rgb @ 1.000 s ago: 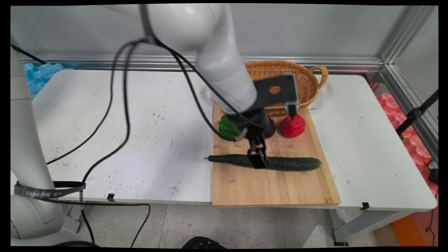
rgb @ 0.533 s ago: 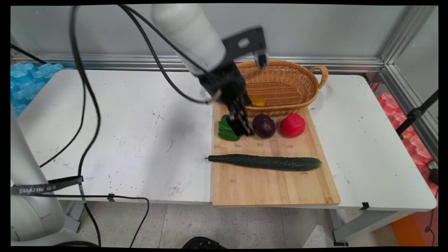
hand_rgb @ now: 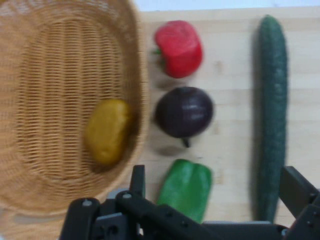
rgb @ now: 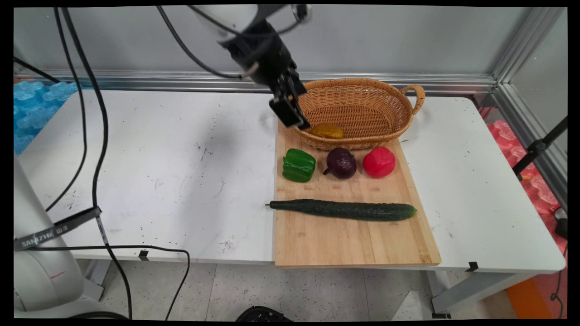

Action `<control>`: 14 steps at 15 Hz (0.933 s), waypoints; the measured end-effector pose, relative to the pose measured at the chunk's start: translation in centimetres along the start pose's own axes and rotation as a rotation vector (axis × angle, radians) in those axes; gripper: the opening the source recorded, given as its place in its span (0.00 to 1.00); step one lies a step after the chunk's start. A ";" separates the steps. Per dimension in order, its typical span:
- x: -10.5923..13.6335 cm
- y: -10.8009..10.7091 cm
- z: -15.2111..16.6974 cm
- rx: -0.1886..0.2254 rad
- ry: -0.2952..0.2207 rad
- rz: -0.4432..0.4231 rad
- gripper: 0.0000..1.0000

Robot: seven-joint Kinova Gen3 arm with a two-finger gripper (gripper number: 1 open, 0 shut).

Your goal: Pick up the potato from the vegetable basket

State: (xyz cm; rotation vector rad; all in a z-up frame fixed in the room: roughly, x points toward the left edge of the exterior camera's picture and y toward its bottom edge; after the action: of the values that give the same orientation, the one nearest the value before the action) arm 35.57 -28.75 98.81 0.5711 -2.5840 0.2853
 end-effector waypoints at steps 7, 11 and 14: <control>-0.9 -6.9 0.8 -0.010 0.007 0.029 1.00; -0.9 -9.7 3.2 -0.050 0.001 0.071 1.00; -0.9 -11.7 5.7 -0.095 -0.009 0.106 1.00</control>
State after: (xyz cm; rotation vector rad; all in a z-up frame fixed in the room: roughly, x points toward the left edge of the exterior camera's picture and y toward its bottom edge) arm 39.15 -40.59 94.61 0.4032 -2.6243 0.1939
